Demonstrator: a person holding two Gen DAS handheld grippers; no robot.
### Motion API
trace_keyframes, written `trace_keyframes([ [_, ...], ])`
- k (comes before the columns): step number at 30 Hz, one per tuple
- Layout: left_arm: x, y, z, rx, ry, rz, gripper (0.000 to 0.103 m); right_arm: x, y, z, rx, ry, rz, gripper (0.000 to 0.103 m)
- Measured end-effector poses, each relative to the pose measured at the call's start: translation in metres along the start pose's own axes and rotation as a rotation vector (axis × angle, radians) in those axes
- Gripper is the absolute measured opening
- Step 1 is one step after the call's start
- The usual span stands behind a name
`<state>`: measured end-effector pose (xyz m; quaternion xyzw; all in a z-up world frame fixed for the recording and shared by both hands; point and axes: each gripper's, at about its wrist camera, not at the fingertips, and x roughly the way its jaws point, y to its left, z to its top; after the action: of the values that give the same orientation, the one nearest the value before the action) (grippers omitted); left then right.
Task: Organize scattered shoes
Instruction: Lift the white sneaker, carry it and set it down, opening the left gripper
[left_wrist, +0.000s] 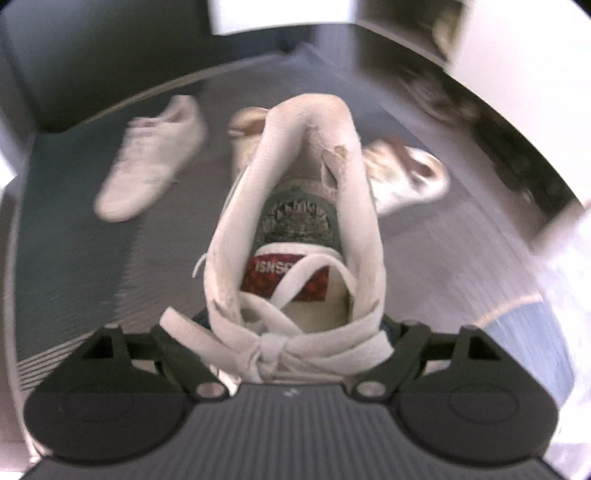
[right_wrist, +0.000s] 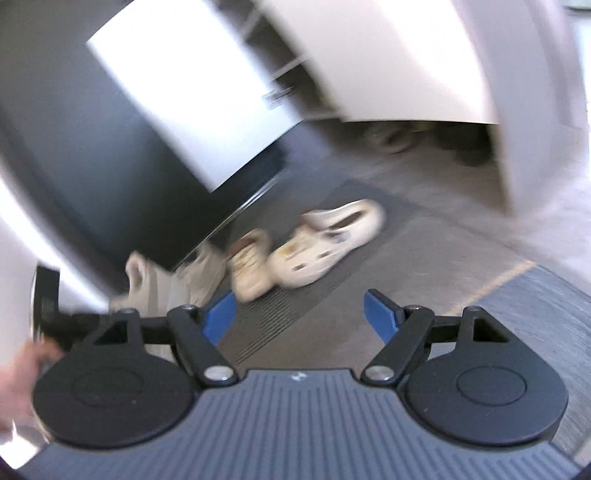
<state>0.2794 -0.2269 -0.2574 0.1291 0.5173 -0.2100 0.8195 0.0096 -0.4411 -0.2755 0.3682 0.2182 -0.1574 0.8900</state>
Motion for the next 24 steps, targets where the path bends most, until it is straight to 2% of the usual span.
trace_keyframes([
  [3,0.016,-0.044,-0.009,0.018,0.003,-0.031,0.083,-0.007,-0.021,0.005,0.1,-0.029,-0.055,0.081],
  [5,0.034,-0.087,-0.018,0.089,-0.008,-0.066,0.083,-0.012,-0.032,0.01,0.134,-0.08,-0.074,0.081],
  [10,0.078,-0.151,-0.042,0.19,-0.005,-0.096,0.083,-0.009,-0.041,0.006,0.159,-0.07,-0.088,0.081],
  [13,0.095,-0.164,-0.059,0.165,0.008,-0.113,0.083,-0.008,-0.05,0.004,0.197,-0.078,-0.108,0.08],
  [17,0.126,-0.175,-0.07,0.13,0.095,-0.096,0.084,-0.007,-0.06,0.003,0.224,-0.081,-0.15,0.081],
  [20,0.138,-0.172,-0.079,0.158,0.113,-0.064,0.085,-0.006,-0.067,0.001,0.252,-0.077,-0.146,0.081],
  [24,0.143,-0.168,-0.081,0.193,0.118,-0.07,0.089,-0.006,-0.072,0.001,0.258,-0.067,-0.139,0.081],
])
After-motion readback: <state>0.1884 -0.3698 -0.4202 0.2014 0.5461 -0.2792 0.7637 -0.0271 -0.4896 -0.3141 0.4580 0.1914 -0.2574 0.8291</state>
